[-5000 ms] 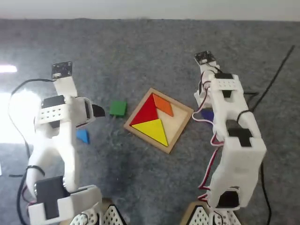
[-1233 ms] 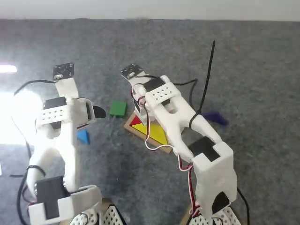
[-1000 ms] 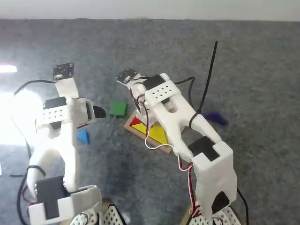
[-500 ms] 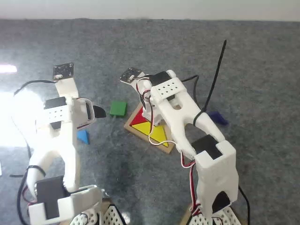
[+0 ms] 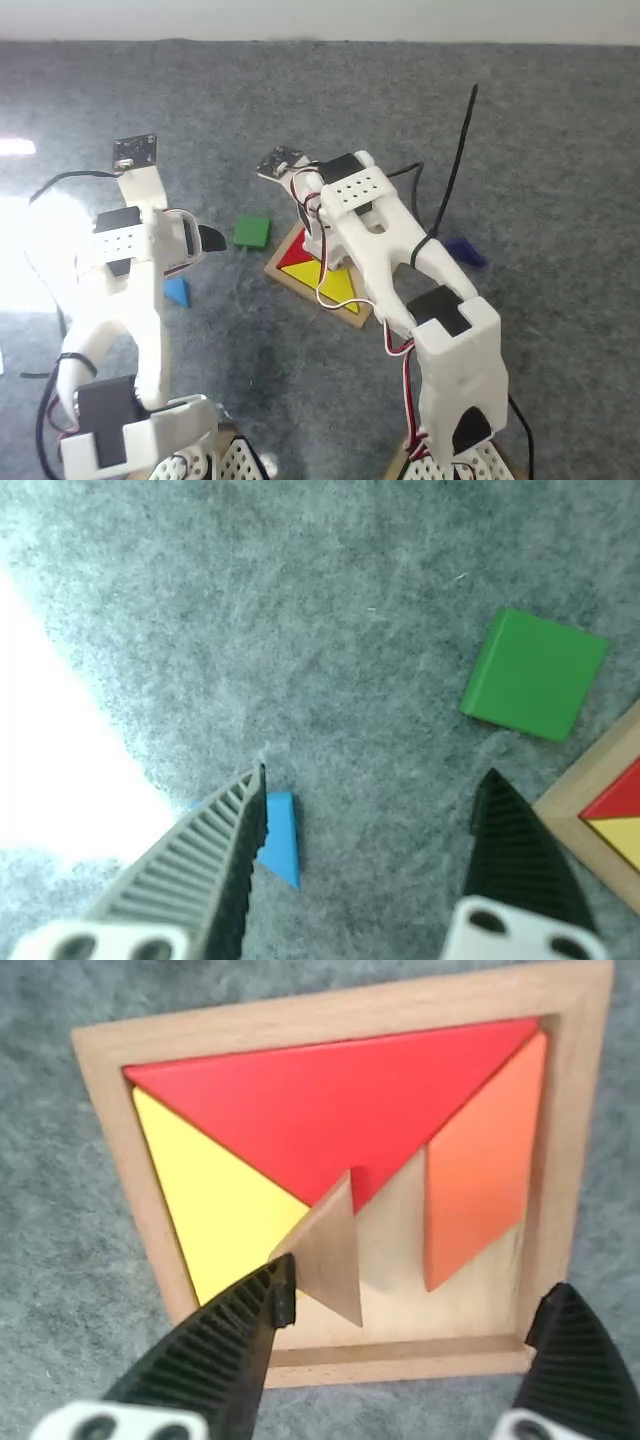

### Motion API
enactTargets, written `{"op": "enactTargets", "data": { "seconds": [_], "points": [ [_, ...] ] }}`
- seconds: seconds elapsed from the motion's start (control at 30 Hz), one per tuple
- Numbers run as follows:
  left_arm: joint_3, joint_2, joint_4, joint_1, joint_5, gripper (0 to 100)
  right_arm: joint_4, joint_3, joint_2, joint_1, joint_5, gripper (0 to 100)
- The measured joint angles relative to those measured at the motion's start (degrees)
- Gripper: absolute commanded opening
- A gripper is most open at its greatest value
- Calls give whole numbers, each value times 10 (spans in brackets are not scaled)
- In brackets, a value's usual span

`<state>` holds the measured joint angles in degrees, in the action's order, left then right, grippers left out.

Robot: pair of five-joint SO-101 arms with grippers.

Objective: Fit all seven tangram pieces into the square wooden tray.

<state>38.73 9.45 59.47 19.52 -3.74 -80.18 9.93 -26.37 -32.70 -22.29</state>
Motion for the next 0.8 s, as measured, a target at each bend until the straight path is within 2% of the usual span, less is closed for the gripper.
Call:
{"op": "enactTargets", "data": {
  "seconds": [0.17,0.37,0.8],
  "points": [
    [5,0,0,0,0,315,12,-60,67,-22,3,365],
    [9,0,0,-2,0,315,94,-165,83,-58,3,365],
    [9,0,0,-2,0,315,86,-58,6,14,1,365]
  ]
}}
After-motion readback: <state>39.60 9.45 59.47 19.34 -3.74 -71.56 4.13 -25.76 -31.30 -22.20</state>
